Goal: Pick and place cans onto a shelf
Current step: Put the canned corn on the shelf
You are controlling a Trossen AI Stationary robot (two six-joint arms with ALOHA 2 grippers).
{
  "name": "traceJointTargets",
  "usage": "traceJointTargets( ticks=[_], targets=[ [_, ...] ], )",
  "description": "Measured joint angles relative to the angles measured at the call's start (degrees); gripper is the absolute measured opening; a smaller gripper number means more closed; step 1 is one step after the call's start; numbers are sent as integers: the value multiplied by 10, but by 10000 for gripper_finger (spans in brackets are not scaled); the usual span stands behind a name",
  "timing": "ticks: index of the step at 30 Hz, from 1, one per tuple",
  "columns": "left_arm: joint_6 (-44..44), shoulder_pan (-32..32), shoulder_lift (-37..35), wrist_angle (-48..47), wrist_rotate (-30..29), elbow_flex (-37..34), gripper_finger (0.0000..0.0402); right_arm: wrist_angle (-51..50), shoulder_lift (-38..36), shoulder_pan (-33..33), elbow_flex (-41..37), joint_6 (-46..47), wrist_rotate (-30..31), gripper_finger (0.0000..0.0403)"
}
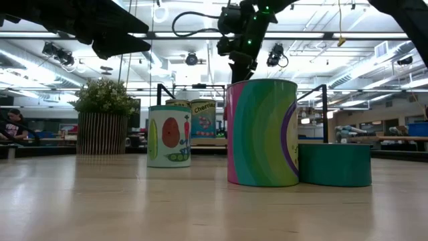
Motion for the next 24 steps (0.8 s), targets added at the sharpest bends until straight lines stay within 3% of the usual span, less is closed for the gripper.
traceJointTargets(
  ticks=[11,24],
  targets=[
    [19,0,0,20,0,0,304,40,0,-38,-5,-22,-52,330],
    [19,0,0,21,0,0,304,94,1,-63,-80,-21,-55,330]
  ],
)
